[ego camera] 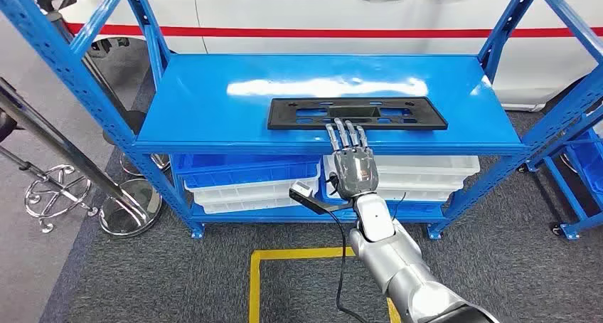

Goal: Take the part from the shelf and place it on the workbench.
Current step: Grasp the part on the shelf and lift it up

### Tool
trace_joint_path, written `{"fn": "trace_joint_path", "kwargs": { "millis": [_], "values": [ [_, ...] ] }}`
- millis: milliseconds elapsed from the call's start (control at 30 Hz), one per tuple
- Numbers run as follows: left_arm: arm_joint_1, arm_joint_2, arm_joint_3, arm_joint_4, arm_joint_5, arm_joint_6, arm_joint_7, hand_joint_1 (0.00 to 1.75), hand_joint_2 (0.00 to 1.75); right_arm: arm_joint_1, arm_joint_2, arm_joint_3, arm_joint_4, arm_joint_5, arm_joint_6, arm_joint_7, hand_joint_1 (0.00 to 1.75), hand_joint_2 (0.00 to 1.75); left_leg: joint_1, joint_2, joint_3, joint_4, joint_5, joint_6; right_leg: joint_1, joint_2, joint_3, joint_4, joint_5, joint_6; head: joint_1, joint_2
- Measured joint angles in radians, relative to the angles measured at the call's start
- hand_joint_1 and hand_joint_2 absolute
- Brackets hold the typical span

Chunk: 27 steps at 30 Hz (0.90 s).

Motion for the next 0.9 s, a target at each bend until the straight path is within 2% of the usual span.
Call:
{"fn": "trace_joint_path", "kwargs": {
  "millis": [67, 133, 167, 200, 233, 300, 333, 367, 400, 500, 533, 567, 633, 667, 700, 733, 767, 800, 833, 900],
  "values": [
    [0.001, 0.003, 0.000, 0.000, 0.001, 0.004, -0.001, 0.00, 0.00, 0.006, -0.002, -0.014, 0.003, -0.003, 0.000, -0.004, 0.00, 1.75, 0.002, 0.000, -0.047, 0.062, -0.029, -0.006, 0.000, 0.000, 0.012, 0.000, -0.011, -0.002, 0.000, 0.000],
    [0.005, 0.010, 0.000, 0.000, 0.003, 0.009, -0.003, 0.00, 0.00, 0.020, -0.008, -0.044, 0.009, -0.009, 0.000, -0.010, 0.00, 1.75, 0.005, 0.000, -0.127, 0.143, -0.088, -0.015, 0.000, 0.001, 0.040, 0.000, -0.034, -0.003, 0.000, 0.000],
    [0.008, 0.015, 0.000, 0.000, 0.004, 0.011, -0.003, 0.00, 0.00, 0.028, -0.011, -0.060, 0.012, -0.011, 0.000, -0.012, 0.00, 1.75, 0.006, 0.001, -0.150, 0.146, -0.104, -0.017, 0.000, 0.001, 0.055, 0.000, -0.045, -0.002, 0.000, 0.000],
    [0.011, 0.020, 0.000, 0.000, 0.006, 0.014, -0.004, 0.00, 0.00, 0.035, -0.014, -0.077, 0.015, -0.012, 0.000, -0.011, 0.00, 1.75, 0.006, 0.001, -0.160, 0.118, -0.095, -0.017, 0.000, 0.002, 0.071, 0.000, -0.056, -0.001, 0.000, 0.000],
    [0.013, 0.025, 0.000, 0.000, 0.009, 0.018, -0.005, 0.00, 0.00, 0.040, -0.018, -0.094, 0.018, -0.012, 0.000, -0.008, 0.00, 1.75, 0.006, 0.001, -0.158, 0.064, -0.056, -0.014, 0.000, 0.002, 0.086, 0.000, -0.065, 0.001, 0.000, 0.000],
    [0.014, 0.036, 0.000, 0.000, 0.019, 0.027, -0.007, 0.00, 0.00, 0.045, -0.024, -0.128, 0.022, -0.009, 0.000, 0.004, 0.00, 1.75, 0.001, 0.000, -0.140, -0.052, 0.063, -0.001, 0.001, 0.004, 0.106, 0.000, -0.082, 0.006, 0.000, 0.000],
    [0.014, 0.041, 0.000, 0.000, 0.025, 0.030, -0.008, 0.00, 0.00, 0.048, -0.029, -0.144, 0.025, -0.007, 0.000, 0.010, 0.00, 1.75, -0.003, -0.001, -0.133, -0.086, 0.105, 0.006, 0.001, 0.006, 0.111, 0.000, -0.089, 0.011, -0.001, 0.000],
    [0.013, 0.046, 0.000, 0.000, 0.030, 0.031, -0.010, 0.00, 0.00, 0.052, -0.035, -0.161, 0.027, -0.003, 0.000, 0.018, 0.00, 1.75, -0.007, -0.002, -0.131, -0.100, 0.128, 0.013, 0.001, 0.007, 0.113, 0.000, -0.095, 0.016, -0.001, 0.000],
    [0.012, 0.050, 0.000, 0.000, 0.034, 0.028, -0.016, 0.00, 0.00, 0.055, -0.042, -0.180, 0.029, 0.000, 0.000, 0.023, 0.00, 1.75, -0.010, -0.003, -0.132, -0.101, 0.128, 0.018, 0.000, 0.008, 0.116, -0.002, -0.099, 0.022, -0.002, 0.000],
    [0.007, 0.053, 0.001, 0.000, 0.043, 0.016, -0.039, 0.00, 0.00, 0.063, -0.069, -0.256, 0.022, -0.001, -0.001, 0.027, 0.00, 1.75, -0.002, -0.004, -0.118, -0.119, 0.136, 0.034, 0.002, 0.006, 0.113, 0.016, -0.123, 0.039, -0.002, 0.000],
    [0.004, 0.053, 0.001, 0.000, 0.043, 0.014, -0.046, 0.00, 0.00, 0.063, -0.079, -0.283, 0.019, -0.004, -0.001, 0.026, 0.00, 1.75, 0.002, -0.003, -0.114, -0.126, 0.137, 0.039, 0.001, 0.005, 0.094, 0.053, -0.145, 0.044, -0.002, 0.000],
    [0.001, 0.052, 0.001, 0.000, 0.044, 0.013, -0.051, 0.00, 0.00, 0.064, -0.088, -0.309, 0.017, -0.007, -0.001, 0.024, 0.00, 1.75, 0.003, -0.003, -0.112, -0.128, 0.135, 0.043, -0.002, 0.004, 0.062, 0.113, -0.173, 0.048, -0.001, 0.000],
    [-0.001, 0.050, 0.001, 0.000, 0.045, 0.013, -0.056, 0.00, 0.00, 0.071, -0.105, -0.351, 0.017, -0.010, -0.001, 0.020, 0.00, 1.75, 0.003, -0.002, -0.111, -0.127, 0.128, 0.047, -0.010, 0.003, -0.022, 0.243, -0.216, 0.057, -0.001, 0.000],
    [-0.001, 0.049, 0.001, 0.000, 0.047, 0.014, -0.057, 0.00, 0.00, 0.076, -0.112, -0.367, 0.017, -0.011, -0.001, 0.019, 0.00, 1.75, 0.004, -0.003, -0.109, -0.126, 0.124, 0.046, -0.013, 0.002, -0.050, 0.275, -0.212, 0.061, -0.001, 0.000],
    [0.000, 0.049, 0.001, 0.000, 0.048, 0.014, -0.058, 0.00, 0.00, 0.079, -0.118, -0.381, 0.017, -0.011, -0.001, 0.018, 0.00, 1.75, 0.004, -0.003, -0.106, -0.124, 0.119, 0.045, -0.017, 0.001, -0.060, 0.268, -0.187, 0.064, -0.001, 0.000],
    [0.000, 0.049, 0.001, 0.000, 0.050, 0.015, -0.060, 0.00, 0.00, 0.080, -0.123, -0.393, 0.016, -0.011, -0.001, 0.017, 0.00, 1.75, 0.005, -0.003, -0.101, -0.121, 0.113, 0.042, -0.020, 0.000, -0.049, 0.222, -0.143, 0.067, -0.001, 0.000],
    [0.000, 0.048, 0.001, 0.000, 0.053, 0.018, -0.062, 0.00, 0.00, 0.081, -0.128, -0.406, 0.016, -0.011, -0.001, 0.016, 0.00, 1.75, 0.006, -0.003, -0.096, -0.117, 0.106, 0.037, -0.023, -0.002, -0.026, 0.152, -0.097, 0.068, -0.001, 0.000],
    [-0.001, 0.047, 0.001, 0.000, 0.056, 0.021, -0.065, 0.00, 0.00, 0.081, -0.131, -0.422, 0.015, -0.011, -0.001, 0.015, 0.00, 1.75, 0.004, -0.003, -0.093, -0.112, 0.099, 0.031, -0.022, -0.004, -0.001, 0.087, -0.063, 0.068, -0.001, 0.000],
    [-0.003, 0.047, 0.001, 0.000, 0.059, 0.026, -0.068, 0.00, 0.00, 0.082, -0.135, -0.440, 0.014, -0.012, -0.001, 0.013, 0.00, 1.75, 0.003, -0.003, -0.091, -0.108, 0.093, 0.025, -0.022, -0.005, 0.017, 0.042, -0.044, 0.065, -0.001, 0.000],
    [-0.005, 0.047, 0.001, 0.000, 0.064, 0.033, -0.070, 0.00, 0.00, 0.086, -0.138, -0.475, 0.011, -0.015, -0.001, 0.004, 0.00, 1.75, 0.000, -0.004, -0.091, -0.103, 0.087, 0.015, -0.017, -0.005, 0.026, 0.020, -0.046, 0.055, -0.001, 0.000]
  ]
}}
